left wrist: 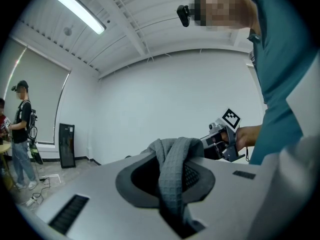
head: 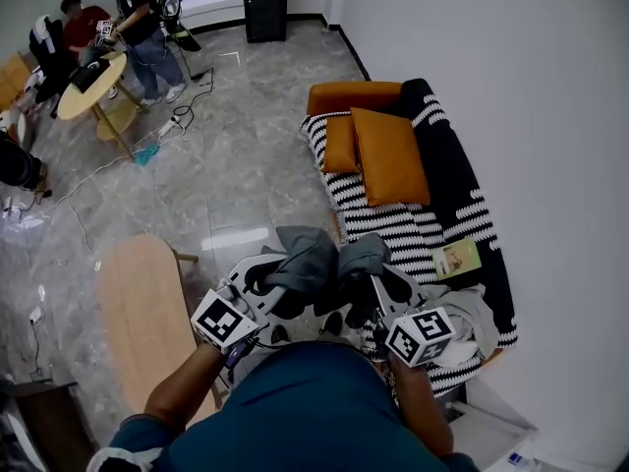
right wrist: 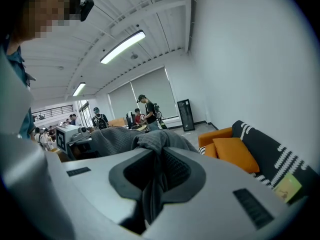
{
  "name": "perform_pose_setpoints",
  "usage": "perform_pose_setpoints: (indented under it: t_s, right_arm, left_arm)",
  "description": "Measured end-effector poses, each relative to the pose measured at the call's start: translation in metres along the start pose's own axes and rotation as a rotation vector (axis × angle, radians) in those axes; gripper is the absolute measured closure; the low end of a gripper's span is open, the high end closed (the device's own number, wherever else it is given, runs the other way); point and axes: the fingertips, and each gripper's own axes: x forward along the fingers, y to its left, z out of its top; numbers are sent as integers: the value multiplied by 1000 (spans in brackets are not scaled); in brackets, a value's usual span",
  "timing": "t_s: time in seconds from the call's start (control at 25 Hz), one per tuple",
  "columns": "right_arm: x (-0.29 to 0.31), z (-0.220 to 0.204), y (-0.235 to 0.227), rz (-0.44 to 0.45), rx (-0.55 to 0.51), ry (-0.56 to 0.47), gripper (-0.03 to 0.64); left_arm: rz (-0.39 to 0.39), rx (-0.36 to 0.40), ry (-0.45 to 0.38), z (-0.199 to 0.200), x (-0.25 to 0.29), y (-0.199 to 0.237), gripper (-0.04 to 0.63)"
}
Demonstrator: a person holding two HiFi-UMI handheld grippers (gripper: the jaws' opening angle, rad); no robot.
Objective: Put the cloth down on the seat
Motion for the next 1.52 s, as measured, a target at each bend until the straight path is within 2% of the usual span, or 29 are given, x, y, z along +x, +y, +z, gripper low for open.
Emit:
perform_pose_setpoints:
  t_s: [0.2, 0.52, 0.68, 1.08, 1.16, 1.28, 1.4, 1.52]
  right_arm:
    - [12, 12, -21, 46, -7, -2, 574]
    - [17, 24, -90, 46, -26, 1, 574]
    - [22, 29, -107, 66, -26, 5, 574]
    - [30, 27, -117, 134, -29, 29, 574]
    - [31, 24, -117, 127, -23, 41, 574]
    - [29, 20, -112, 105, 7, 36, 574]
    - [38, 17, -96, 97, 18, 42, 574]
    - [48, 15, -78, 104, 5, 63, 574]
  left_arm:
    - [23, -3, 5, 10, 25, 1, 541]
    - [55, 24, 4, 18, 85, 1, 541]
    - [73, 33, 10, 19, 103, 2, 541]
    - [151, 42, 13, 24, 108, 6, 541]
    - [146, 26, 6, 21, 107, 2, 541]
    - [113, 12, 38, 10, 104, 0, 541]
    - [87, 47, 34, 16, 97, 18, 541]
    - [103, 32, 11, 16, 81, 34, 541]
